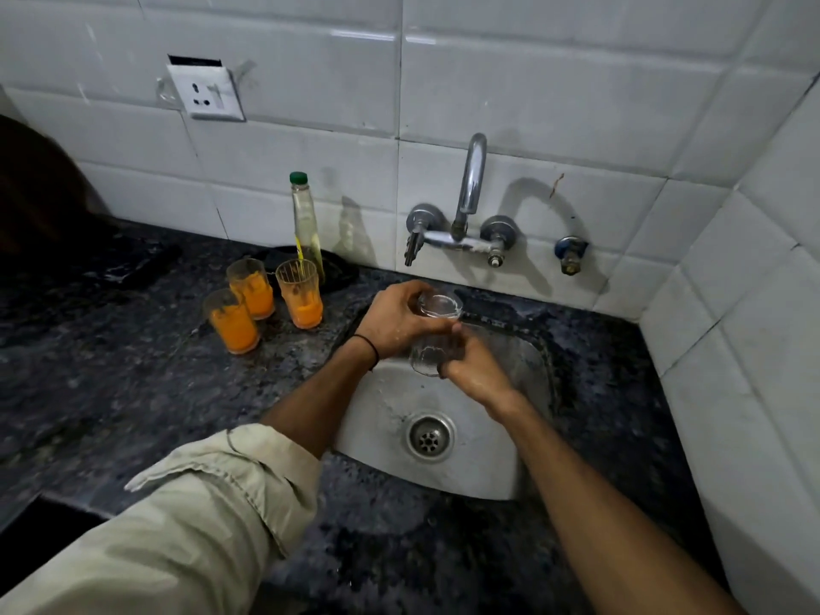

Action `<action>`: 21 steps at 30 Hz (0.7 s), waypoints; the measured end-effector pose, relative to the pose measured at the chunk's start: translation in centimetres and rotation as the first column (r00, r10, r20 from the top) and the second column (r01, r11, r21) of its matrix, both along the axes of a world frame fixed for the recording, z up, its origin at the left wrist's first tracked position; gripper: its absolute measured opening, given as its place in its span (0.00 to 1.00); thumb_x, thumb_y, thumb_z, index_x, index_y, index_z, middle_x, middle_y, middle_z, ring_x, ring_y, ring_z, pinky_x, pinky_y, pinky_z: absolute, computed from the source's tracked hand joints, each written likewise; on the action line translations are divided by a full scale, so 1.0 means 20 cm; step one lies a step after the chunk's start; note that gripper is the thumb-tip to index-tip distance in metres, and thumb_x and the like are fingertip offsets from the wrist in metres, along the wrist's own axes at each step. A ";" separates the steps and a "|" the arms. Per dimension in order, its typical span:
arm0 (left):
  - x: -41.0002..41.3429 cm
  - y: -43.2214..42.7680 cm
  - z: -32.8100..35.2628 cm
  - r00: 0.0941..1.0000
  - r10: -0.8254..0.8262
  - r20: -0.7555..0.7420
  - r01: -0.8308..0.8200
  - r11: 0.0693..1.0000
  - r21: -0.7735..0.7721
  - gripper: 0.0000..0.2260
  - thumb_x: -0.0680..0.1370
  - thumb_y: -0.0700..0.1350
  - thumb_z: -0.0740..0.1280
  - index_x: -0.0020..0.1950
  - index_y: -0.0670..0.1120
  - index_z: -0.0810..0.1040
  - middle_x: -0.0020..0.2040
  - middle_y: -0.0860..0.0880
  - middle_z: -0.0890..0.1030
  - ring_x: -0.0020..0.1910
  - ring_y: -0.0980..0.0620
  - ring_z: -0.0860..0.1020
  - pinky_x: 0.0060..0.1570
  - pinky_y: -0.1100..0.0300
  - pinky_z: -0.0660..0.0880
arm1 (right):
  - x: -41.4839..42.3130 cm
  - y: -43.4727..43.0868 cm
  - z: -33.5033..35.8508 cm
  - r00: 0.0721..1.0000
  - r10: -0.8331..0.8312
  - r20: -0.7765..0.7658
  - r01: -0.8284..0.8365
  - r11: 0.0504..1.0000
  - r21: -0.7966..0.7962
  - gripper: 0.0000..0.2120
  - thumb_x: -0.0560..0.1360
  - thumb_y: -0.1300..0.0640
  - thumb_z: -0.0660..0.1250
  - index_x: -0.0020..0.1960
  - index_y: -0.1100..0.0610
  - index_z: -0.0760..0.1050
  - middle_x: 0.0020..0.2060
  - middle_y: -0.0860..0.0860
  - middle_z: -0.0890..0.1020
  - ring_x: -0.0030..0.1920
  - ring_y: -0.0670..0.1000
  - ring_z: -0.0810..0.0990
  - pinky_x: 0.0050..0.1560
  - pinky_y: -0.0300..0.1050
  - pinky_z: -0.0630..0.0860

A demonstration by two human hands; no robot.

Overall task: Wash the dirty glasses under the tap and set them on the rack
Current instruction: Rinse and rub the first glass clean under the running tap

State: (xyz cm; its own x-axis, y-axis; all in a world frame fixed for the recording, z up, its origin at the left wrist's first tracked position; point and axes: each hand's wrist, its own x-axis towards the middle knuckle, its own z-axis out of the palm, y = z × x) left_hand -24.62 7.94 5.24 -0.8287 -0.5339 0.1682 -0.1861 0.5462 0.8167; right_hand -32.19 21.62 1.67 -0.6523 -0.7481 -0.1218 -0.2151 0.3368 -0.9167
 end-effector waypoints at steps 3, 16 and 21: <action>0.02 0.01 0.03 1.000 0.017 0.024 -0.015 0.997 -0.070 0.24 0.64 0.56 0.80 0.56 0.48 0.81 0.46 0.53 0.84 0.45 0.59 0.81 0.46 0.67 0.77 | 0.02 -0.01 -0.01 0.995 0.096 0.035 -0.094 0.994 -0.062 0.28 0.67 0.66 0.76 0.63 0.50 0.72 0.54 0.46 0.82 0.56 0.46 0.80 0.58 0.47 0.79; 0.21 -0.19 0.00 0.998 -0.039 0.052 0.029 0.983 0.182 0.30 0.70 0.65 0.71 0.66 0.49 0.75 0.58 0.52 0.81 0.57 0.56 0.79 0.58 0.58 0.76 | 0.14 -0.16 -0.08 0.998 -0.050 0.033 0.054 0.989 -0.140 0.24 0.63 0.47 0.82 0.56 0.49 0.81 0.45 0.44 0.85 0.46 0.41 0.84 0.46 0.36 0.81; 0.45 -0.42 -0.07 0.977 0.201 -0.076 -0.170 0.938 0.301 0.13 0.81 0.51 0.64 0.53 0.42 0.82 0.46 0.46 0.85 0.40 0.54 0.82 0.42 0.61 0.78 | 0.21 -0.37 -0.05 0.989 0.019 0.145 0.010 0.980 -0.196 0.14 0.66 0.57 0.81 0.49 0.57 0.83 0.42 0.51 0.87 0.42 0.49 0.85 0.45 0.45 0.80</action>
